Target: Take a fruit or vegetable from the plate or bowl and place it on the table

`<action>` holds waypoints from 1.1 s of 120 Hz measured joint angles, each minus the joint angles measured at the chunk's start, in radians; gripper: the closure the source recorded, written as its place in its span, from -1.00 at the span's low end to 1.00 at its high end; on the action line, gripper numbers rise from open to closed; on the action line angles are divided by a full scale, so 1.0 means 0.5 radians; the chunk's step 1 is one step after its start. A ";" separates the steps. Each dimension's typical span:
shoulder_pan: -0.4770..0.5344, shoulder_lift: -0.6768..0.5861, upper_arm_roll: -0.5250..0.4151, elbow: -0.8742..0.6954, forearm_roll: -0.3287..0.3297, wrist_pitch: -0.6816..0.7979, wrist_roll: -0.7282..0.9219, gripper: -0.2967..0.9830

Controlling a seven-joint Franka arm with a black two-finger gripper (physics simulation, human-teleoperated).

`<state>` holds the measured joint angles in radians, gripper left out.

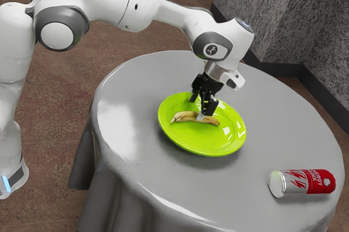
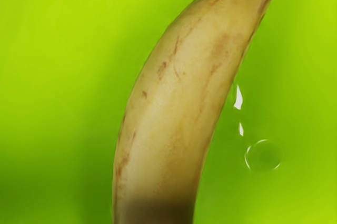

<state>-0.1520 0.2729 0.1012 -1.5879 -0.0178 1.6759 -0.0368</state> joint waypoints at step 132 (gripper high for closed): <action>0.000 0.084 0.000 -0.028 -0.029 0.118 0.005 0.22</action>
<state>-0.1518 0.3151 0.1011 -1.6018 -0.0322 1.7348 -0.0341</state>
